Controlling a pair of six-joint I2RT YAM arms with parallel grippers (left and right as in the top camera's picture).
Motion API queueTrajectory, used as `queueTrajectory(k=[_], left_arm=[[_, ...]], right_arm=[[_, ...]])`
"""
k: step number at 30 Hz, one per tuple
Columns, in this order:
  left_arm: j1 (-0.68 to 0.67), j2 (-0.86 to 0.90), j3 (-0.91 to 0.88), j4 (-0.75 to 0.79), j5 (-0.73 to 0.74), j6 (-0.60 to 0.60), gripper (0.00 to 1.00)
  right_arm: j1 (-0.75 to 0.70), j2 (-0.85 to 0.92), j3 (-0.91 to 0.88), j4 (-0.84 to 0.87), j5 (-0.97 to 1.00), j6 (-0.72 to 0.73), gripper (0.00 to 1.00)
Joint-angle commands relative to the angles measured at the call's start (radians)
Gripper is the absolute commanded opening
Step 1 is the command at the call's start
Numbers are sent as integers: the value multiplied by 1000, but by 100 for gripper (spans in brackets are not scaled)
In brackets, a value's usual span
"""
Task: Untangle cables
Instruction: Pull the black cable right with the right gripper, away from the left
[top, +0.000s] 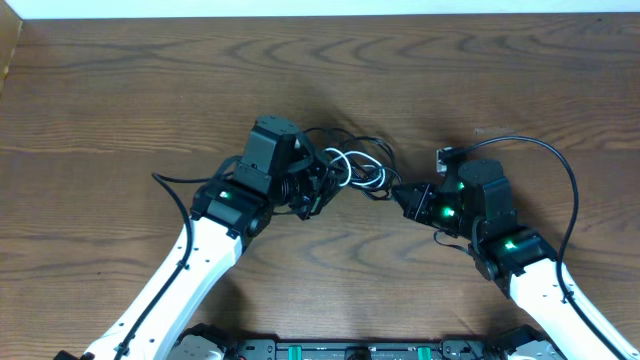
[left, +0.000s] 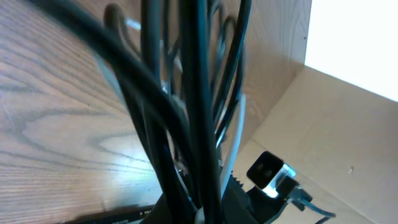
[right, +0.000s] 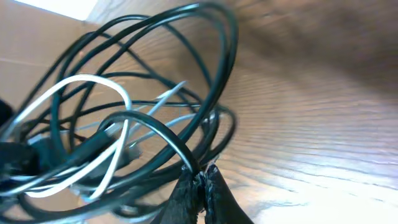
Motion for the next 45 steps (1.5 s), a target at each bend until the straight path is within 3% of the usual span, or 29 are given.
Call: queueTrajectory(k=[1,31,45], left_arm=[[25,-9,34,8,-13,21,8],[71,-9,34,1,-14,25,8],[71,-9,34,1,-14,25,8]], right_arm=[[-6,6,4,-24,75,-31,1],[-7,6,4,-172,330,-44,1],[-6,6,4,-208,520,-338,1]])
